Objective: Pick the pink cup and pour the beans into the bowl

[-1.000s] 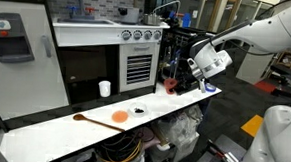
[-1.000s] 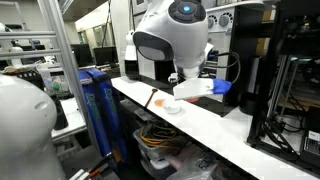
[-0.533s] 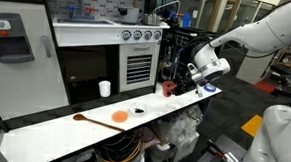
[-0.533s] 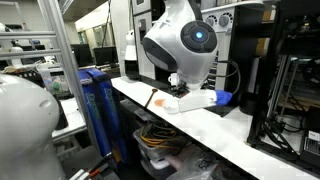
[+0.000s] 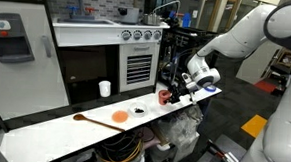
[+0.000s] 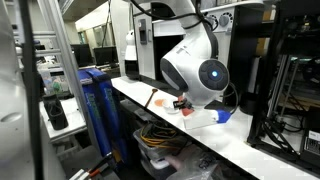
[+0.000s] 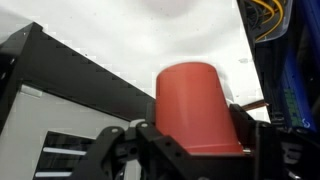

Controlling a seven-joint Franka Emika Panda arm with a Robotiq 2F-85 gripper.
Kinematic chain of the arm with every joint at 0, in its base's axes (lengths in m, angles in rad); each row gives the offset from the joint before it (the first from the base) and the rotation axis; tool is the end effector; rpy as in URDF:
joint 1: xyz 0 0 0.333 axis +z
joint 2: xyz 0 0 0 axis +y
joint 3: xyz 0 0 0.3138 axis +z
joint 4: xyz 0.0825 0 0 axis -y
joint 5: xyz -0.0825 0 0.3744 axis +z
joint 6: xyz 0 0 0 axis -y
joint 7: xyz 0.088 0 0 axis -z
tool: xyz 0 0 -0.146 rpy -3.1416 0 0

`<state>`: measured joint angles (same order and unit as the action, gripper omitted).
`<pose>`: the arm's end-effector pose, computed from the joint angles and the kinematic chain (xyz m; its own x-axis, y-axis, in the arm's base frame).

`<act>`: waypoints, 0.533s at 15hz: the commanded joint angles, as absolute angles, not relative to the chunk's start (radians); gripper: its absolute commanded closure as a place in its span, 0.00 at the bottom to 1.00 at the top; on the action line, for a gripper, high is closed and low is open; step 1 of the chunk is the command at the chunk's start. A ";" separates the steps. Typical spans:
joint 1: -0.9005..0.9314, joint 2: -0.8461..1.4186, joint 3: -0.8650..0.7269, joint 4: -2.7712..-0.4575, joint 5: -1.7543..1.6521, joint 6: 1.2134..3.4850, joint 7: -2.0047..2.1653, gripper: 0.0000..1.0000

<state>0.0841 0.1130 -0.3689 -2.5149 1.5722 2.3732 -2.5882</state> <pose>0.4470 -0.0953 0.2073 0.3347 0.5713 0.7494 0.7783 -0.6160 0.1219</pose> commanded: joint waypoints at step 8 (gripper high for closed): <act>-0.071 0.281 -0.211 -2.294 1.564 2.343 -2.595 0.52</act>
<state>-0.0281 0.2391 -0.2457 -2.3497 1.5694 2.3663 -2.5973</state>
